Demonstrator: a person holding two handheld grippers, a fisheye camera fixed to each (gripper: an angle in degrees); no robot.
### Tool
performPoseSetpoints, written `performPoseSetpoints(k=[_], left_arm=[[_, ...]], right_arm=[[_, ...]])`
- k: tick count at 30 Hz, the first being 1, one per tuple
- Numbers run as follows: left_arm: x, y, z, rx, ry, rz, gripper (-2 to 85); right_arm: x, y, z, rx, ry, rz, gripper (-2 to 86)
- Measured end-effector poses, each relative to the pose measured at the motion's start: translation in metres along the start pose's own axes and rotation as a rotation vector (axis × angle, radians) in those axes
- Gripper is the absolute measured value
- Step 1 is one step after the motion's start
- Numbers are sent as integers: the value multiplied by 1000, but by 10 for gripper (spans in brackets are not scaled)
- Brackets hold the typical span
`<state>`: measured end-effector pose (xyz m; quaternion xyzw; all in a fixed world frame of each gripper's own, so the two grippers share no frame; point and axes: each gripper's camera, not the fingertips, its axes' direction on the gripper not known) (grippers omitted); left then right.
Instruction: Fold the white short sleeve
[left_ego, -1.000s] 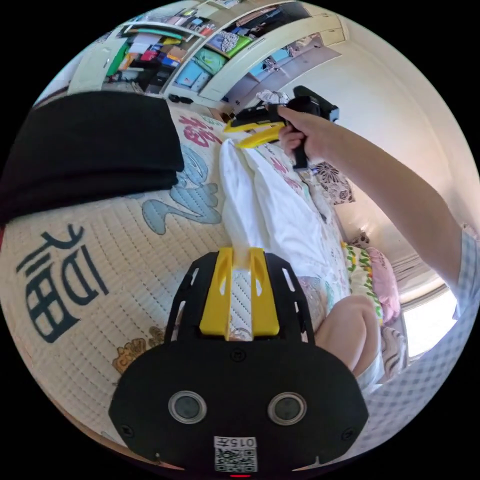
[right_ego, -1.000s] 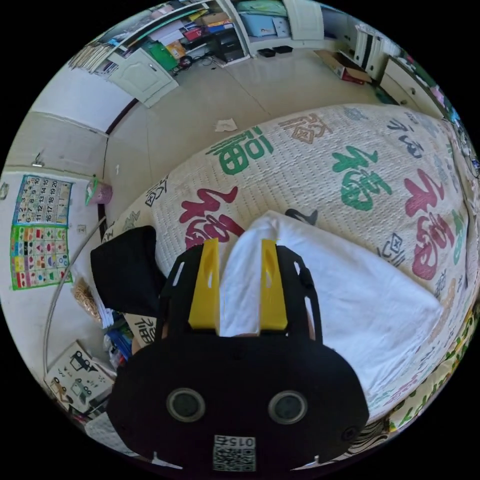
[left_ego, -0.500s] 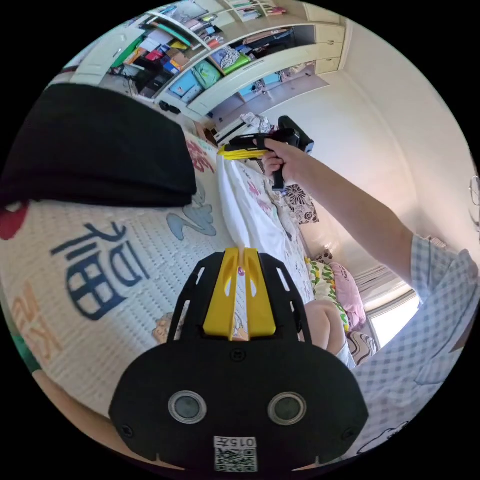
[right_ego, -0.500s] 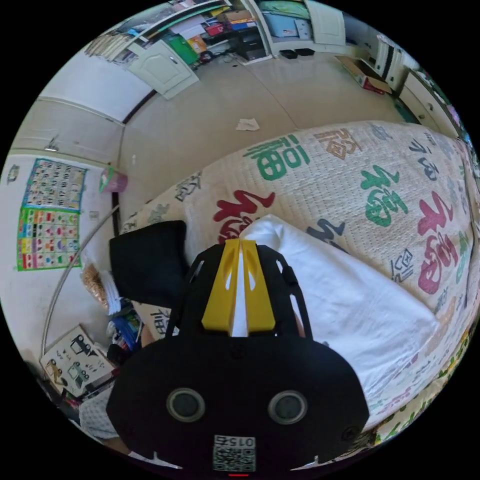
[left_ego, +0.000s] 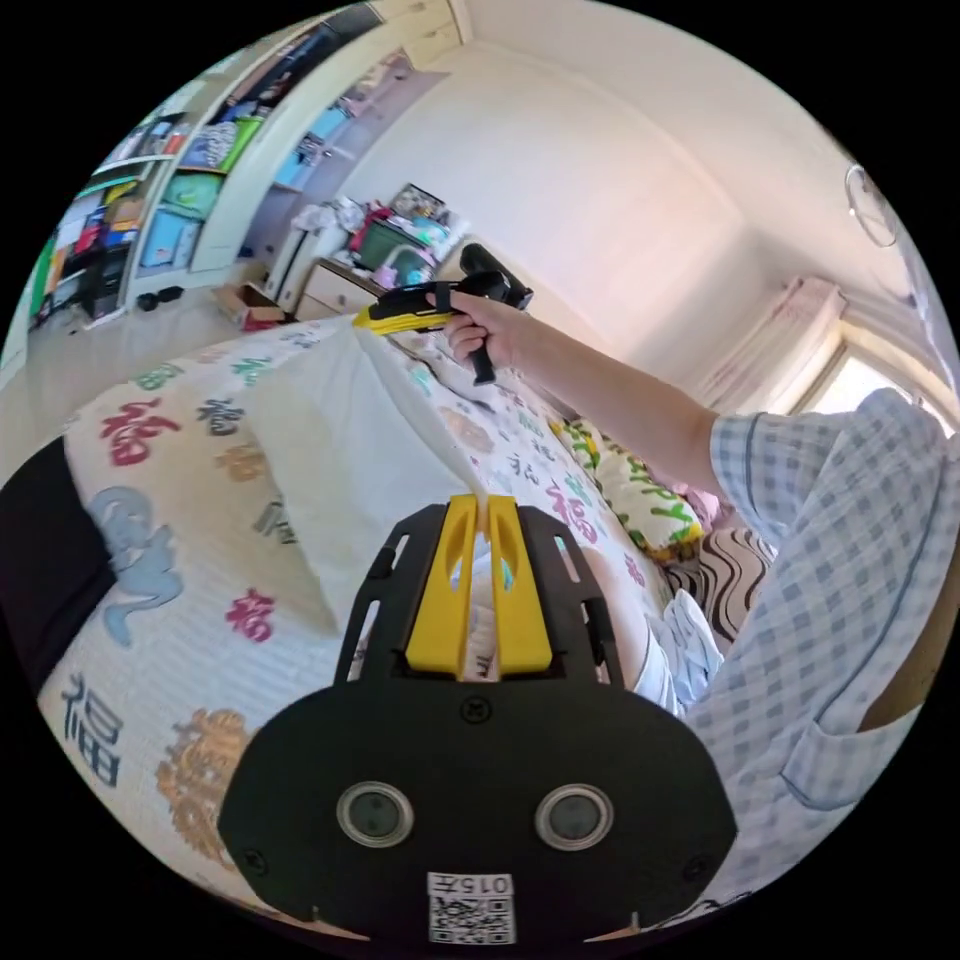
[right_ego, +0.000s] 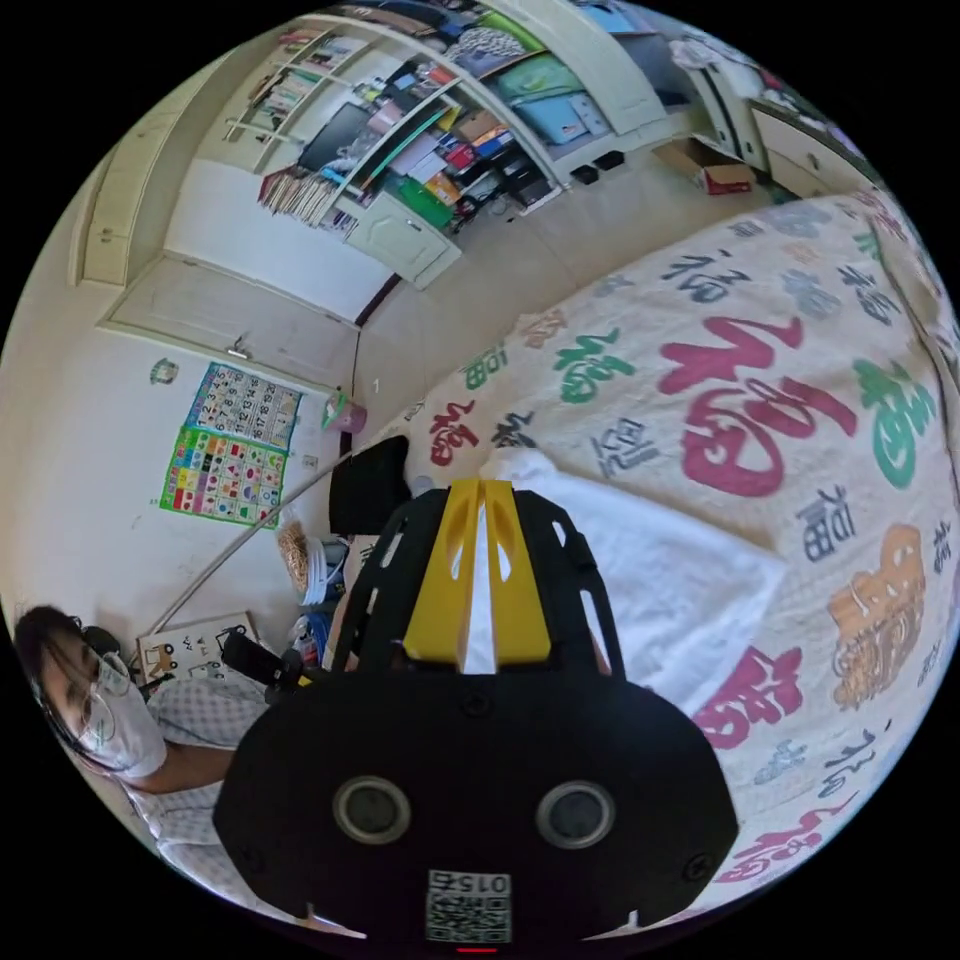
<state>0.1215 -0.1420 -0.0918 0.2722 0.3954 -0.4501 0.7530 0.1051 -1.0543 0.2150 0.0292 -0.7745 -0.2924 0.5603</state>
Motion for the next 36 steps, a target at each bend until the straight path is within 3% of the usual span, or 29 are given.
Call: performPoseSetpoints(k=[8,14,18,24,29,31,36], left_arm=[[22,-53,195,-304,92,58,4],[27,-79,272,-478,83,121,31],[19,-85,309,-625,128,83,82],[9,-104,284,-481,244,80,82],[-40,-112,252,-401,-81,46,65],[-60,-108,260,-448,-133,23,58],[-88,-107,267,-460,-123,-20,31]], right_arm=[[185,59,-69,79,-73,266,0],[240,82,-90,108,-197,299,21],[252,101,-107,118,-151,328,66],[205,152,-136,92,-66,120,91],[155,206,-102,-125,23,-64,76],[155,222,-82,-240,62,-78,61],[177,260,-108,-168,54,15,9]])
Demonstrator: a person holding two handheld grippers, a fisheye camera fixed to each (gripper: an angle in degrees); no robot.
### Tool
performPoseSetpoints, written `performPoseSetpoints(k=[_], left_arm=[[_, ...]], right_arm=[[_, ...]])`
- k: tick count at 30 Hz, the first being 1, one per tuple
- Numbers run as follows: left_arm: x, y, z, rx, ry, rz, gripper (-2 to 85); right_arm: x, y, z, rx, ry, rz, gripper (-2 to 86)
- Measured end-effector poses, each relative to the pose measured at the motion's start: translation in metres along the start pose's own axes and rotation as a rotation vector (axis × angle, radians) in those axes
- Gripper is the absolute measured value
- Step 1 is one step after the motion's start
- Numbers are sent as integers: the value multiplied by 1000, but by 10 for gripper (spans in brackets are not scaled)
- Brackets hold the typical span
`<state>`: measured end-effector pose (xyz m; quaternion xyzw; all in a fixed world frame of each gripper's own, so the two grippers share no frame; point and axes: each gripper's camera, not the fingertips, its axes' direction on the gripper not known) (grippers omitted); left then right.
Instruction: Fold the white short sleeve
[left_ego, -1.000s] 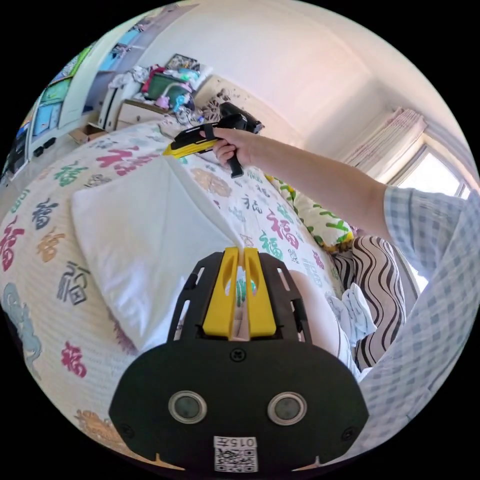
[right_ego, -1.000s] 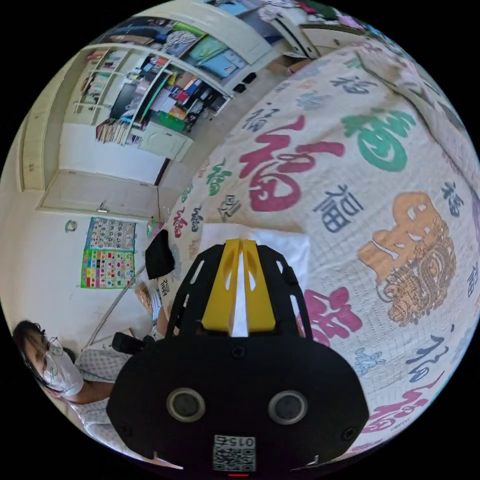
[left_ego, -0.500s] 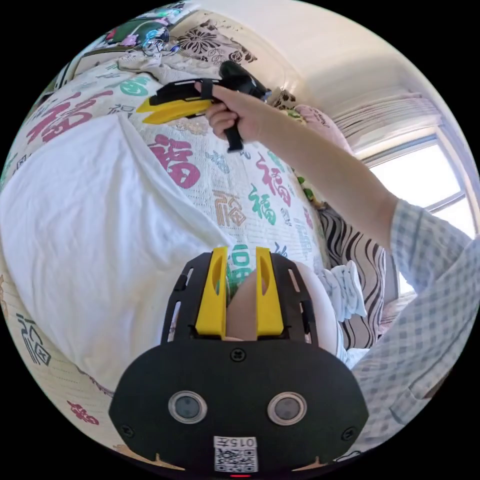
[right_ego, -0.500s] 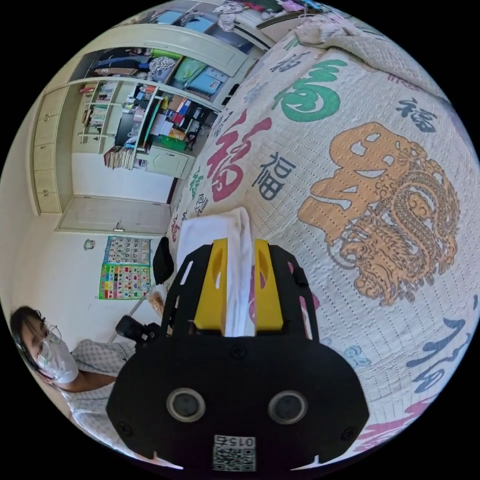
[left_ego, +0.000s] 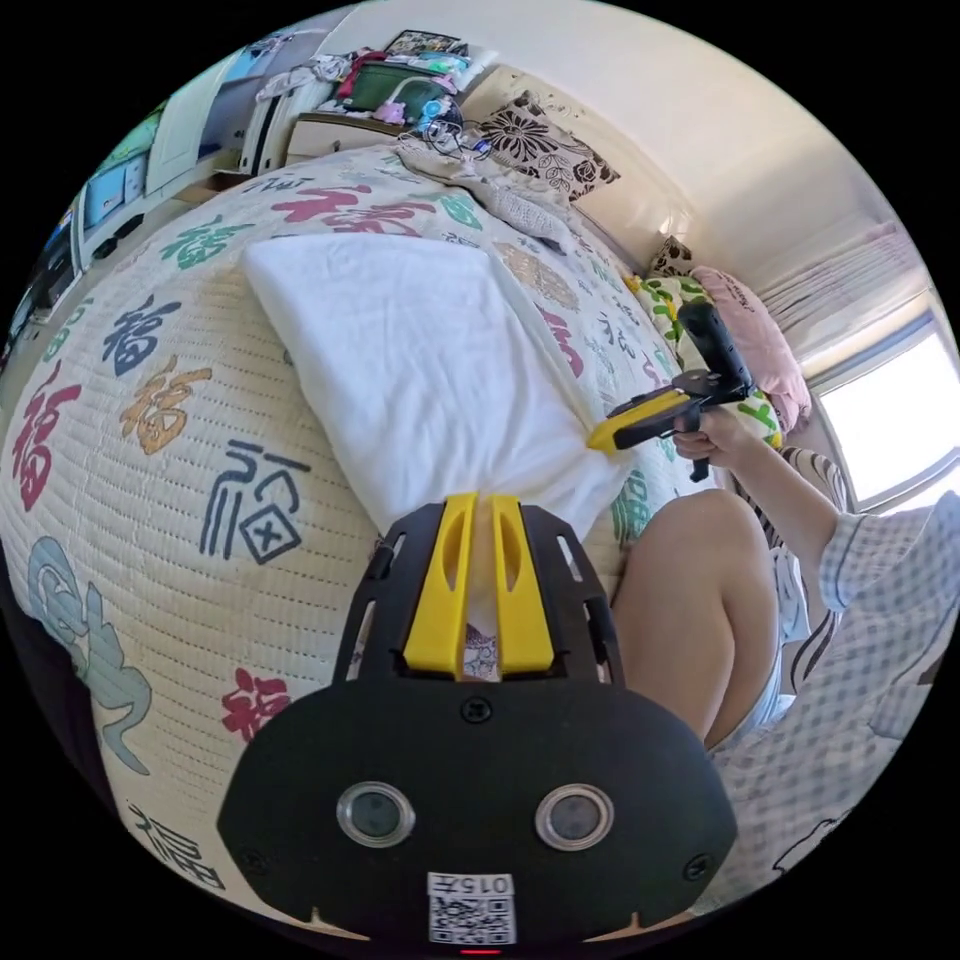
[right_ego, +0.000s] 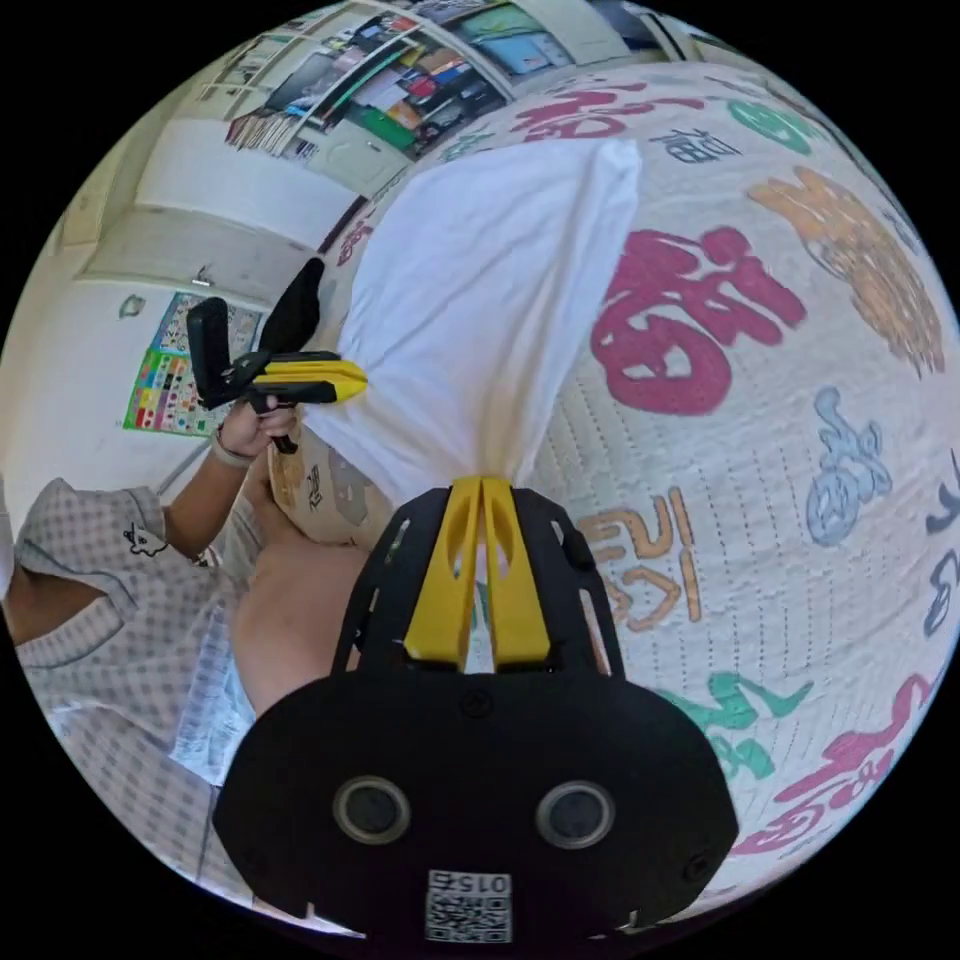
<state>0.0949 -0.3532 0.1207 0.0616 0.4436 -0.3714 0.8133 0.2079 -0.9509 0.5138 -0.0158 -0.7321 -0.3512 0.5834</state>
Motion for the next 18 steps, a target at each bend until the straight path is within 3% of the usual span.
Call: performPoseSetpoints(k=[3,5,10,12,16,18], left_arm=[[-8,-6,-15,25,17,9,46],[-15,-20,-37,122,16,30,62],[-21,-87,-55,197,-181,135,80],[-30,-114,-50,210,-187,140,81],[-66,-151,-27,156,-149,64,79],[-83,-154,-19,127,-181,23,74]], right_arm=[[19,22,-33,45,6,65,23],[24,24,-70,203,14,73,49],[13,-29,-104,383,233,93,90],[8,-58,-103,383,272,80,93],[8,-110,-78,197,507,93,71],[16,-110,-82,188,443,88,32]])
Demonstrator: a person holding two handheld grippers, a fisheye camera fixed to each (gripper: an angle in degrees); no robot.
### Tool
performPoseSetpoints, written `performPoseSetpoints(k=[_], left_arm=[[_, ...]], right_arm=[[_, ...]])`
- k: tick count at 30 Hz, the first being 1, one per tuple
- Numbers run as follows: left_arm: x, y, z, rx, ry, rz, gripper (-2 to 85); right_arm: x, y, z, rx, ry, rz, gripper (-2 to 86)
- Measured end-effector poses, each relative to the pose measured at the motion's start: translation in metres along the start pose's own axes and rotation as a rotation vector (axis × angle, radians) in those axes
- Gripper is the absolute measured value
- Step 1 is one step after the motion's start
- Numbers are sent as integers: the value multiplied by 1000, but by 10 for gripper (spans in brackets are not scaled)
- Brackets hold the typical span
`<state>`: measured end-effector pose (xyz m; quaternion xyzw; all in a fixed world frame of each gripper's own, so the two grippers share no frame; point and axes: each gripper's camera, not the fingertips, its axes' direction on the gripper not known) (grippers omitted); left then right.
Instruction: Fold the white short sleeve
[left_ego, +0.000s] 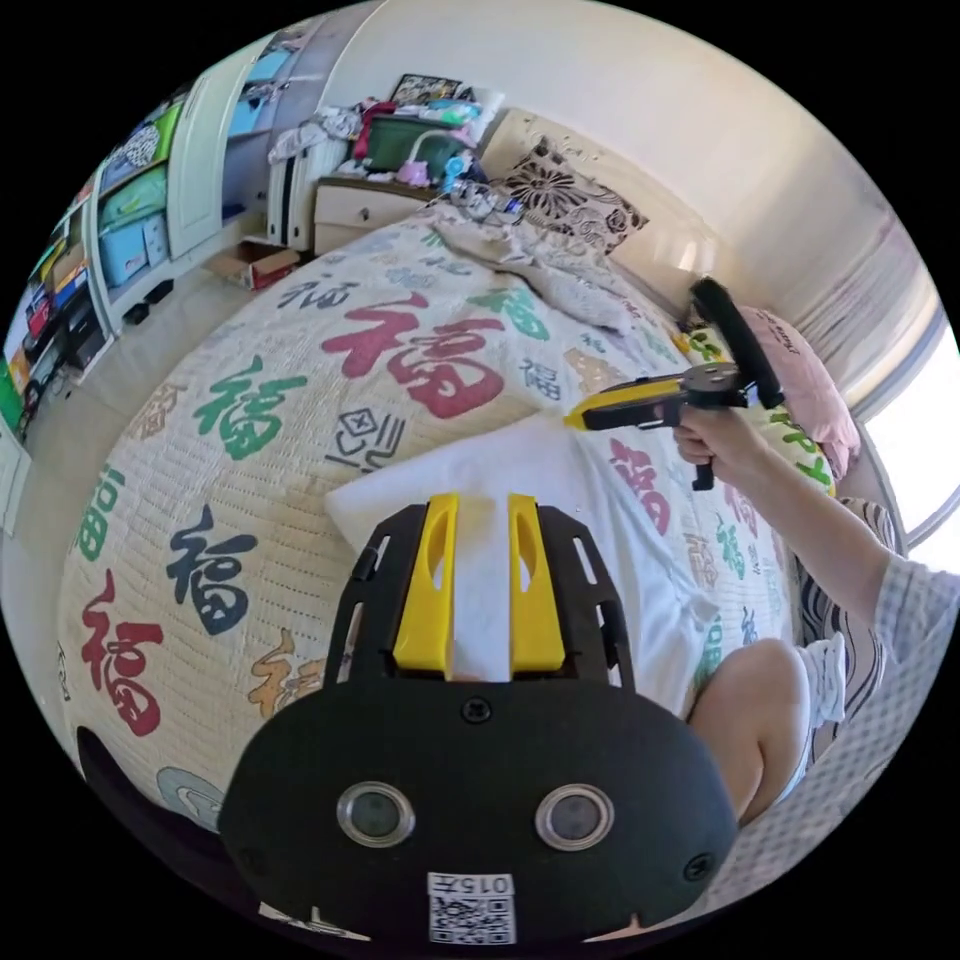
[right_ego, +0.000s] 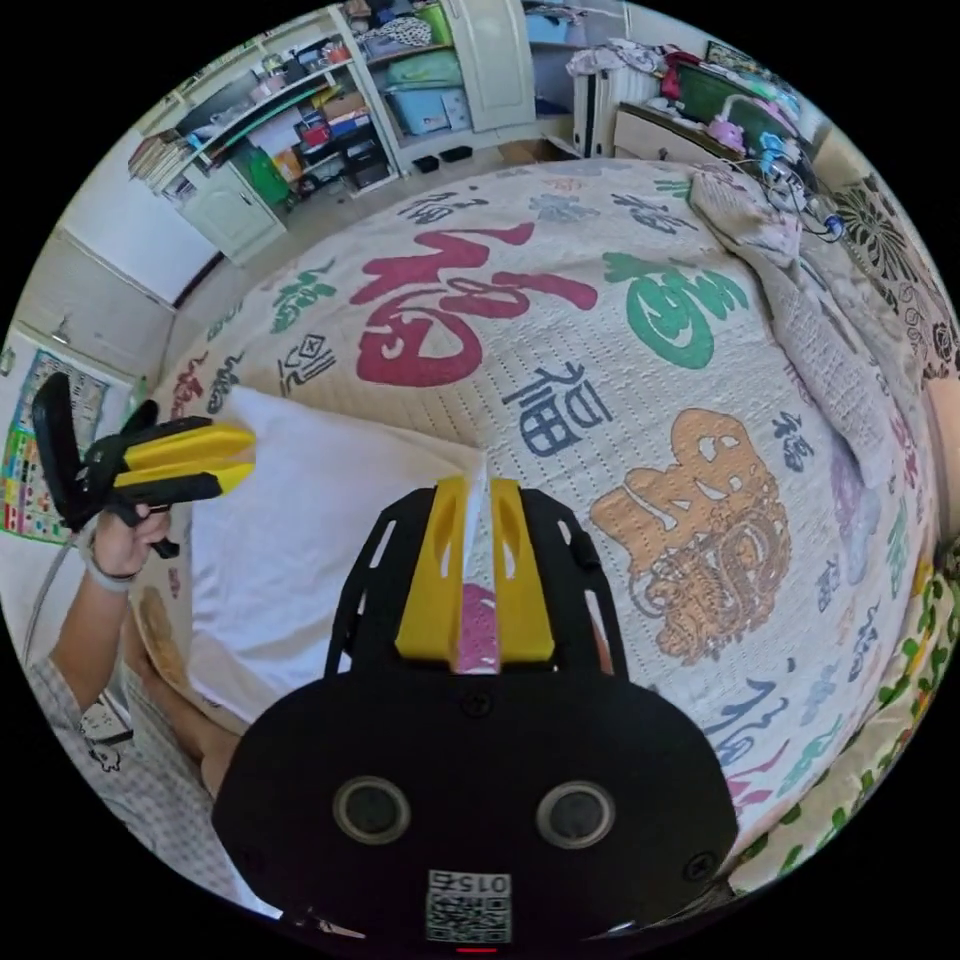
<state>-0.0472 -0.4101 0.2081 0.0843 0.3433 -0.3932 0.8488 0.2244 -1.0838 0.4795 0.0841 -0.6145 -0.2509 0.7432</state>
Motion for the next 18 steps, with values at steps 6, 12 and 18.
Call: performPoseSetpoints(k=[6,12,18], left_arm=[[-49,19,-6,55,47,-122,55],[-109,44,-40,212,146,-243,108],[-155,26,-2,138,463,-285,105]], right_arm=[[93,40,-27,208,-454,240,3],[107,66,-17,152,-697,80,114],[91,65,3,115,-764,-29,130]])
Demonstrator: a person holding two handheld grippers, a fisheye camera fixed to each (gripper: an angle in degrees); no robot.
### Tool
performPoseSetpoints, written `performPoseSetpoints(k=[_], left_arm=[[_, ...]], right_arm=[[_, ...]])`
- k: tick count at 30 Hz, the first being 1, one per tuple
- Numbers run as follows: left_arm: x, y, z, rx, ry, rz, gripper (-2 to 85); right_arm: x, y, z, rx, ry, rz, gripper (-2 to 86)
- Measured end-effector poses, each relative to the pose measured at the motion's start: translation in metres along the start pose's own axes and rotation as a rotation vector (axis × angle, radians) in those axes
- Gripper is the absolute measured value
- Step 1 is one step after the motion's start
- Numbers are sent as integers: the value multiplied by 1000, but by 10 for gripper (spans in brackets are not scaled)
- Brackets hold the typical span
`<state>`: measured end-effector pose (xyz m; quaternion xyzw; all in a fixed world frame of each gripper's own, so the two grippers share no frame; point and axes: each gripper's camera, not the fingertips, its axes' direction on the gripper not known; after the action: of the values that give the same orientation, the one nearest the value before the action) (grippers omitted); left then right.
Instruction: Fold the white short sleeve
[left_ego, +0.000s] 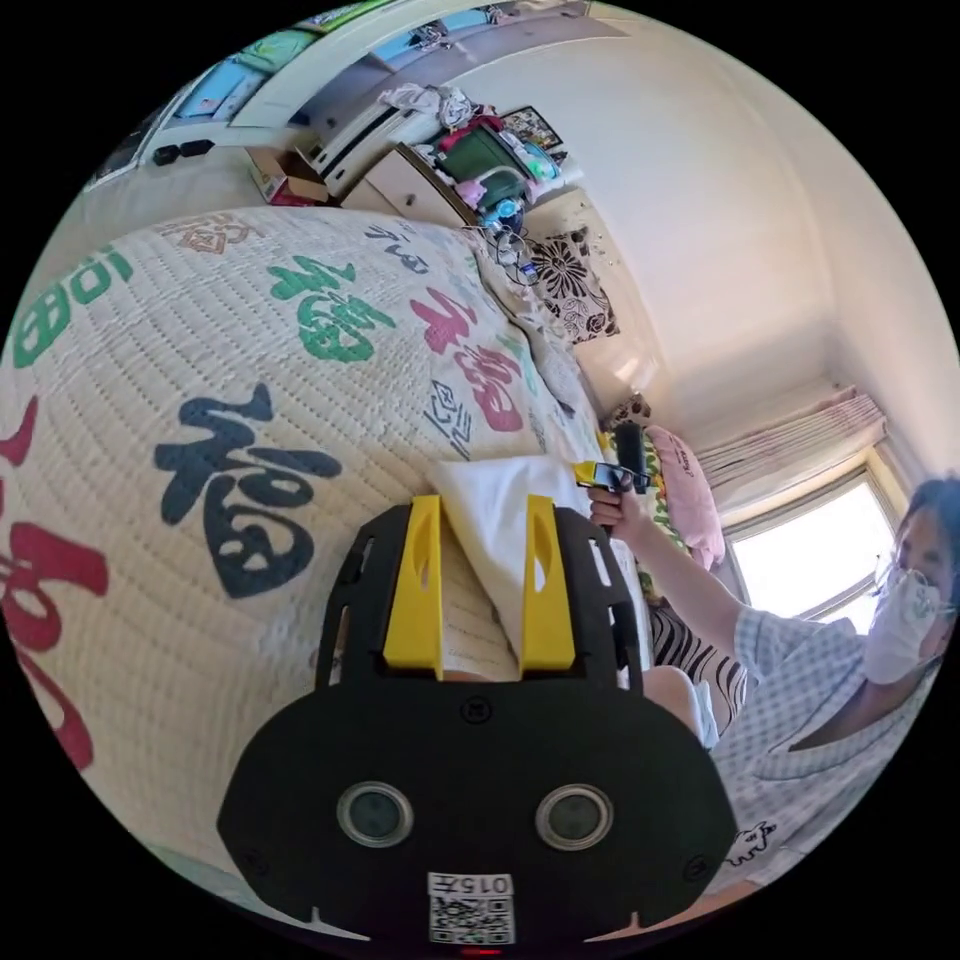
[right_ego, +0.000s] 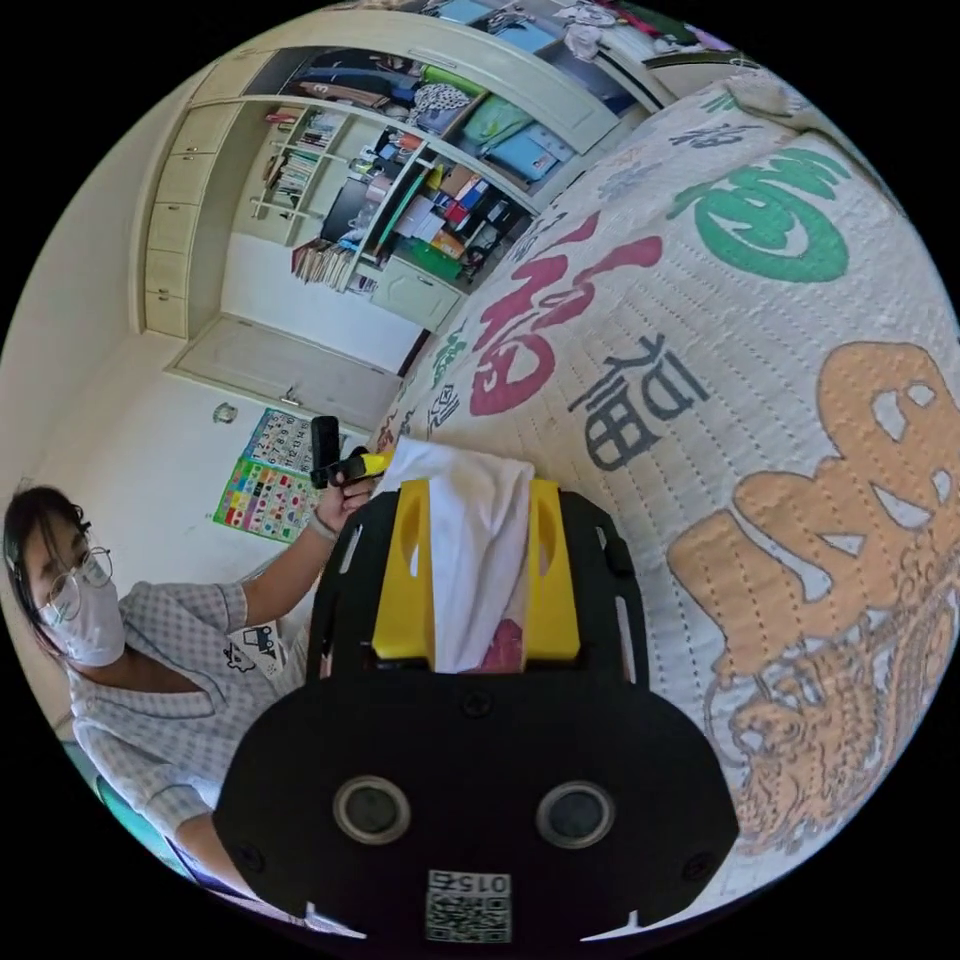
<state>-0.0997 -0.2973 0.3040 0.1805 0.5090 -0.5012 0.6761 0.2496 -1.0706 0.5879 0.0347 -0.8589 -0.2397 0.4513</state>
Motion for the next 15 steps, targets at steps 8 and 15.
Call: performPoseSetpoints(k=[8,15], left_arm=[[6,-30,-2,-34,33,44,6],[78,-29,-25,3,22,333,4]], right_arm=[[-38,8,-6,-65,68,-74,27],[-107,53,-45,8,150,-258,22]])
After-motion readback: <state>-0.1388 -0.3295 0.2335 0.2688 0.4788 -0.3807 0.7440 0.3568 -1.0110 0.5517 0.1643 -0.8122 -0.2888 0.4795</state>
